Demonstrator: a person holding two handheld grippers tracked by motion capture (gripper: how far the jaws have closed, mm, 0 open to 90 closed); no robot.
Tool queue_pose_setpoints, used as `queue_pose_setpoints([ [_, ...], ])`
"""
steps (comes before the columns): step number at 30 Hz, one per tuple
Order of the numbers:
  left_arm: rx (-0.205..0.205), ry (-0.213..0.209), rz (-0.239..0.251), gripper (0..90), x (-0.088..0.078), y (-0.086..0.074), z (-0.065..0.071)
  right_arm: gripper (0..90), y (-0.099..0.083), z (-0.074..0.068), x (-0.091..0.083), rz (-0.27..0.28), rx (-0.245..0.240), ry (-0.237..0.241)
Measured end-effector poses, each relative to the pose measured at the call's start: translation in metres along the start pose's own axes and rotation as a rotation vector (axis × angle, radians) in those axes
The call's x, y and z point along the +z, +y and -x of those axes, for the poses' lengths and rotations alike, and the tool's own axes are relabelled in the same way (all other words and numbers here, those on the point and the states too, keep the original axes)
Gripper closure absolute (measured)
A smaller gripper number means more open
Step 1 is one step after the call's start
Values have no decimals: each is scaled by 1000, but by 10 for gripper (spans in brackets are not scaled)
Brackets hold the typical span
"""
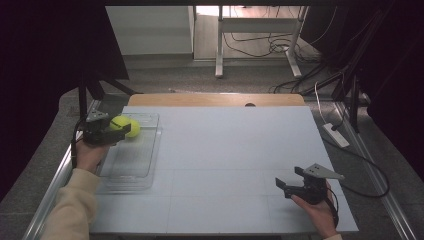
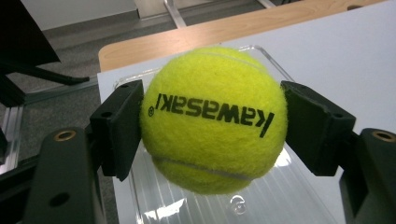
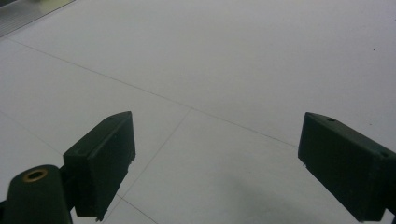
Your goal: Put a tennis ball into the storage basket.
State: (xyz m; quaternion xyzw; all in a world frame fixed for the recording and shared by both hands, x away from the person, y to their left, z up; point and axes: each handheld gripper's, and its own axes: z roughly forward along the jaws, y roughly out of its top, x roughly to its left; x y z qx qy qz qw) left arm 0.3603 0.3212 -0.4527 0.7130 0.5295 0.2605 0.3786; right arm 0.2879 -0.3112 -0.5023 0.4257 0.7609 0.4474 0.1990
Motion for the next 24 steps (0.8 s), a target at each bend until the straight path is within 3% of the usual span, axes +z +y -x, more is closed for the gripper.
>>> queue_pose_setpoints([
  [24, 16, 14, -142, 264, 16, -11, -5, 112, 0, 0, 1, -3, 0, -1],
])
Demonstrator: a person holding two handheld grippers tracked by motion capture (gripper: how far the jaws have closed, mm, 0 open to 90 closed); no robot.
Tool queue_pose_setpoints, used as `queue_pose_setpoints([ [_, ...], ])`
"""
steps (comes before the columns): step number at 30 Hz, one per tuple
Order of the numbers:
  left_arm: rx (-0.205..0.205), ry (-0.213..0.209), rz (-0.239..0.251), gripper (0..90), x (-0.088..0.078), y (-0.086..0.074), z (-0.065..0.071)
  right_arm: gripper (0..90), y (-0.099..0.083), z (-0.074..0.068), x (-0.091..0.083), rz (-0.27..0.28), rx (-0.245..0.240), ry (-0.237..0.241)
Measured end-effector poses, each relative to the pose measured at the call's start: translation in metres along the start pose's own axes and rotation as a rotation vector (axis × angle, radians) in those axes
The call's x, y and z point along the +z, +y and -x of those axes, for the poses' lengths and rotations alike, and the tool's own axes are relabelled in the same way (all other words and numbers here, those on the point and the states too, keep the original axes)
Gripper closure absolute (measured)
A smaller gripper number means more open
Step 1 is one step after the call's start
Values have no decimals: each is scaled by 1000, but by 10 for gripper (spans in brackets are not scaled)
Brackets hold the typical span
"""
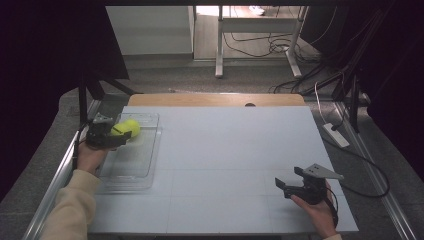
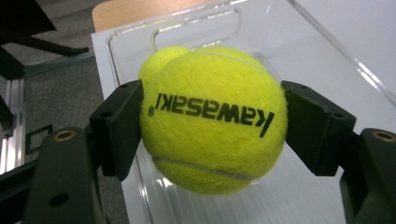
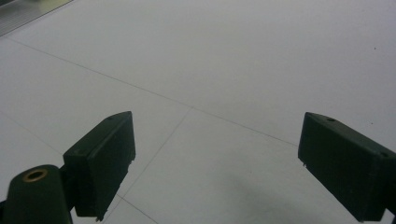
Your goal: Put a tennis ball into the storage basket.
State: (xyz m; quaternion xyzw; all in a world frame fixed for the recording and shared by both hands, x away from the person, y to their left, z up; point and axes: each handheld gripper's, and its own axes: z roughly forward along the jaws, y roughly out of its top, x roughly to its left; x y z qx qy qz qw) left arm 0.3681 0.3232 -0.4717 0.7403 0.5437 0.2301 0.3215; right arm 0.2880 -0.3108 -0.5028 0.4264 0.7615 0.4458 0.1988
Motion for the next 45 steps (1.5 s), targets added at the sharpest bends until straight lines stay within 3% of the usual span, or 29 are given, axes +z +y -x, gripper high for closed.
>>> queue_pose_setpoints([
  [14, 5, -2, -40, 265, 2, 0, 0, 112, 0, 0, 0, -4, -2, -1],
  [25, 43, 3, -125, 263, 5, 3, 2, 111, 0, 0, 1, -1, -2, 1],
  [29, 63, 23, -154, 261, 7, 3, 4, 112, 0, 0, 0, -2, 0, 1],
  [36, 56, 29, -162, 239, 9, 3, 4, 111, 0, 0, 0, -2, -1, 1],
  [39, 55, 53, -143, 189, 6, 4, 5, 111, 0, 0, 0, -2, 1, 2],
  [45, 58, 35, -98, 135, -1, 7, 7, 111, 0, 0, 0, -2, -2, 1],
])
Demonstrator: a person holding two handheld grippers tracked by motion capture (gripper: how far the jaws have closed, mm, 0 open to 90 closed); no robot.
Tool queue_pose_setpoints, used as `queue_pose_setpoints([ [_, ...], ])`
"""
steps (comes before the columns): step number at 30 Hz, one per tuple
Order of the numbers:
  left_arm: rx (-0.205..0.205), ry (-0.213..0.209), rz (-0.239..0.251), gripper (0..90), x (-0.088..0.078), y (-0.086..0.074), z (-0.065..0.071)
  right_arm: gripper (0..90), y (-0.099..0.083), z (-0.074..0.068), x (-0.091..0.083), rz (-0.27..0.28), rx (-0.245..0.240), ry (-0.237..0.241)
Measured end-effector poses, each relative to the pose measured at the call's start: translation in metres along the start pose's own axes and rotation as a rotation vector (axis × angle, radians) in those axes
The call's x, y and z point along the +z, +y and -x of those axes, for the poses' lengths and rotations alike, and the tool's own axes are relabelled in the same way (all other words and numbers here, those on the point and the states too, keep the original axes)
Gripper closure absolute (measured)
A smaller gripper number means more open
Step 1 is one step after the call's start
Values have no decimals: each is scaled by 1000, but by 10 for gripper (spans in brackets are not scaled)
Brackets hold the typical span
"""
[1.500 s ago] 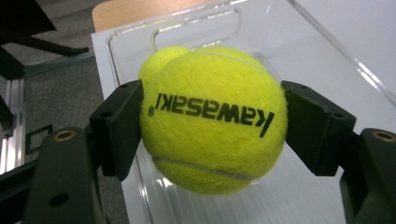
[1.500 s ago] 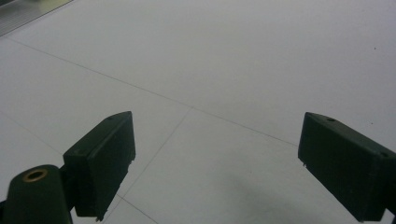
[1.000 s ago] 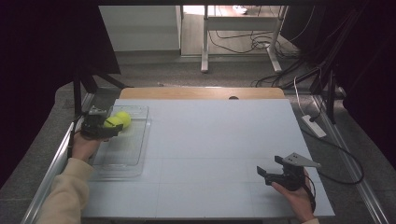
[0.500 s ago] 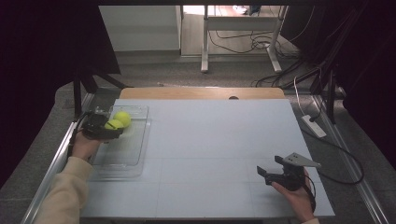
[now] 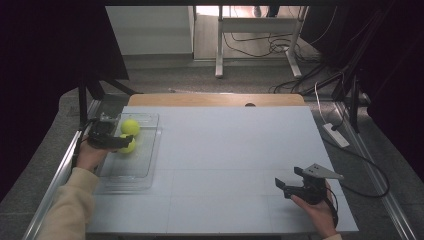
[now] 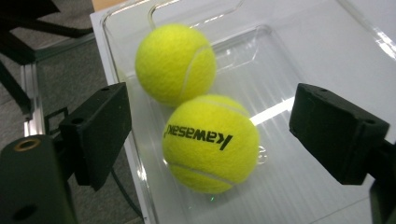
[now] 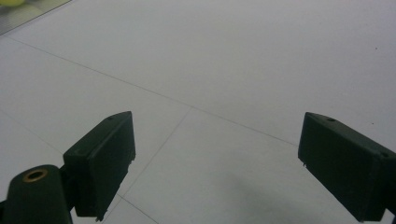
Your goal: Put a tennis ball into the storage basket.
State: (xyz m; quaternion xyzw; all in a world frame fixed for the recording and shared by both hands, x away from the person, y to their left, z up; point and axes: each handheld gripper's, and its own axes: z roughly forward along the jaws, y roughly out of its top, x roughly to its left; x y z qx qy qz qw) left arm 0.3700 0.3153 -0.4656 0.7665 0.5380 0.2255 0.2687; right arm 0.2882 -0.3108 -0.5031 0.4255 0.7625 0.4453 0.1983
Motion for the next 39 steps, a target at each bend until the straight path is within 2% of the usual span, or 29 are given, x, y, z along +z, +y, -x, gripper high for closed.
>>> queue_pose_setpoints([
  [8, -36, -52, 101, 118, -13, -1, -2, 111, 0, 0, -1, 1, 2, 0],
  [11, -34, -54, 118, 117, -15, -2, -2, 111, 0, 1, -1, 1, 2, 0],
  [16, -26, -87, 162, 117, -19, -5, 3, 111, 0, 1, -1, 2, 2, 0],
  [24, -22, -115, 191, 105, -22, -7, 8, 111, 0, 2, -1, 4, 4, 3],
  [28, -21, -149, 216, 104, -26, -6, 12, 111, 0, 3, 0, 5, 5, 8],
  [39, -22, -182, 252, 99, -28, -13, 25, 111, 1, 4, 1, 8, 7, 29],
])
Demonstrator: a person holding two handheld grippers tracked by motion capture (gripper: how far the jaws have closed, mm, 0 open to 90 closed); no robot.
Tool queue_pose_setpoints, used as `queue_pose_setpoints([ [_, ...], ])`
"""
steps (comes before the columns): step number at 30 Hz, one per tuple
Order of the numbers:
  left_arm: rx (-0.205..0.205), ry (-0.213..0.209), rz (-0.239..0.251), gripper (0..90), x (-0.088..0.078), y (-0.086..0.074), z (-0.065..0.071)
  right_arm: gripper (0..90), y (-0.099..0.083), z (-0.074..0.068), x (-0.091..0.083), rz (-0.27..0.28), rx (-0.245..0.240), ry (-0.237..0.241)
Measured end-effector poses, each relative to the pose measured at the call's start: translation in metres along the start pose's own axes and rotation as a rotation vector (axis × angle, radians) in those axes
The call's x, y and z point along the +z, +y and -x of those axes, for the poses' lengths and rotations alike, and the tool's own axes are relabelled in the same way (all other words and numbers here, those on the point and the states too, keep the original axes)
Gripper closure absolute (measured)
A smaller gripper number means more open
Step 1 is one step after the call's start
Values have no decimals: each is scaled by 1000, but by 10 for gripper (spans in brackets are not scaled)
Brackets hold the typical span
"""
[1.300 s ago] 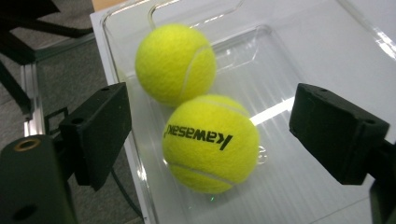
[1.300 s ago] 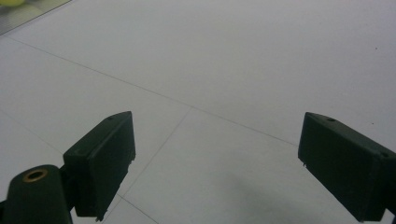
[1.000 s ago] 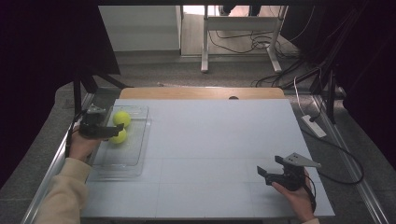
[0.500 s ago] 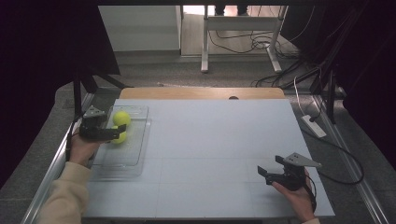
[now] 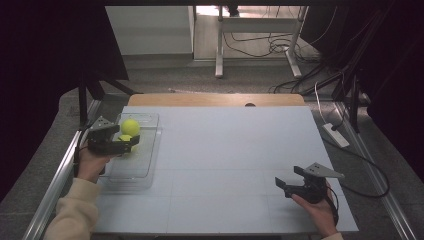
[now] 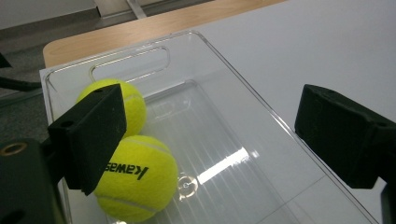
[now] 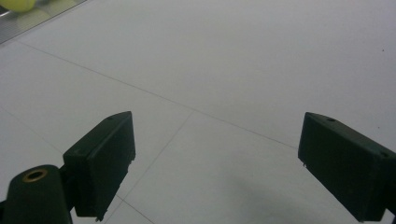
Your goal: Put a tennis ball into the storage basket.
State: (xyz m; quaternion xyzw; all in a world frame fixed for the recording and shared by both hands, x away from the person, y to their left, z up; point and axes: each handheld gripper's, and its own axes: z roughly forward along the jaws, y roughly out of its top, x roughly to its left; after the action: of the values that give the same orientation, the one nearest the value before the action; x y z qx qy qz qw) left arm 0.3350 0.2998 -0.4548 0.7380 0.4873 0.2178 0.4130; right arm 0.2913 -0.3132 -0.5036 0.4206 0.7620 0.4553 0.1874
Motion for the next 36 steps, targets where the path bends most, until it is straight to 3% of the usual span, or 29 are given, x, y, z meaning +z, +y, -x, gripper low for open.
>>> queue_pose_setpoints([
  [18, 43, -52, 36, 104, -12, -10, 33, 111, 1, -1, -1, 3, -7, 0],
  [25, 54, -83, 70, 103, -20, -20, 47, 111, 3, -3, -1, 5, -10, -1],
  [36, 66, -119, 84, 102, -23, -40, 62, 111, 4, -3, 1, 4, -16, 1],
])
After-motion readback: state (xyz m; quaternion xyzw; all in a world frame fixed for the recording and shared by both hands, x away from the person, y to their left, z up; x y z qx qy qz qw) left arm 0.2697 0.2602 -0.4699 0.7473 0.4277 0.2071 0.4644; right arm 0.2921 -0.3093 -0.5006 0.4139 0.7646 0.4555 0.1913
